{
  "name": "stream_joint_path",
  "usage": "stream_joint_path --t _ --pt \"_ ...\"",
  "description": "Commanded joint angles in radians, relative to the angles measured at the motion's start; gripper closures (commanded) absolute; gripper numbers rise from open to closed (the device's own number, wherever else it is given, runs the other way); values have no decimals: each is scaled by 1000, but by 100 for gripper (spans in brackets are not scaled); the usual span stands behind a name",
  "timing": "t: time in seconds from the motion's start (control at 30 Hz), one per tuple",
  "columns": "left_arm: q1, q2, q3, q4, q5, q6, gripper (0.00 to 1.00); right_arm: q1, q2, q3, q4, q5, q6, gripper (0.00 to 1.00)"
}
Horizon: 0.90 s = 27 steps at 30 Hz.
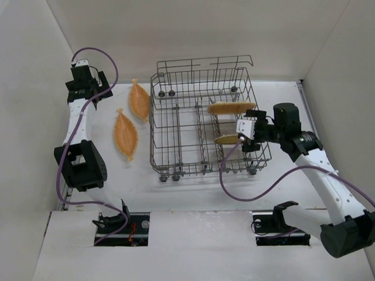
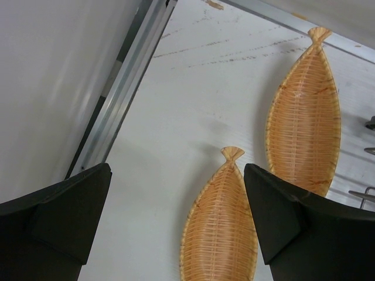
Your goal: Load the plates into the dish rack
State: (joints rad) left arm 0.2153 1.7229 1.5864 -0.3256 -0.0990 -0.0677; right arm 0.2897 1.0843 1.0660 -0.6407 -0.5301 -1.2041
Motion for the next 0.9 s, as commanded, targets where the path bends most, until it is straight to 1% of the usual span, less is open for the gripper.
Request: stream_joint_path --t 0.0,0.13,0.27,0.43,0.53,0.6,0.67,0.73,0.8,0.87 --pt "-4 15 -37 26 -4 -9 0 13 -86 -9 183 -41 47 0" --pt "-4 23 -84 20 1 -23 0 27 -121 5 321 4 115 0" --pt "2 43 -126 -1 31 -58 0 38 -121 20 446 119 164 0" --pt "28 73 -131 -27 166 -112 0 33 -69 41 509 269 215 0" --pt "51 79 -128 -68 237 -142 6 21 -54 43 536 327 256 0" --pt "65 72 -138 -110 255 -168 6 6 -43 40 546 355 273 0" --pt "80 40 -182 -145 266 -207 7 -23 -32 45 553 372 303 0" --pt "98 -29 -273 -136 291 -245 9 -47 -23 55 558 390 337 0" --pt "103 -90 -354 -125 309 -251 10 -57 -15 69 555 407 374 0" --pt "103 -127 -417 -122 315 -251 13 -68 -12 72 559 418 400 0"
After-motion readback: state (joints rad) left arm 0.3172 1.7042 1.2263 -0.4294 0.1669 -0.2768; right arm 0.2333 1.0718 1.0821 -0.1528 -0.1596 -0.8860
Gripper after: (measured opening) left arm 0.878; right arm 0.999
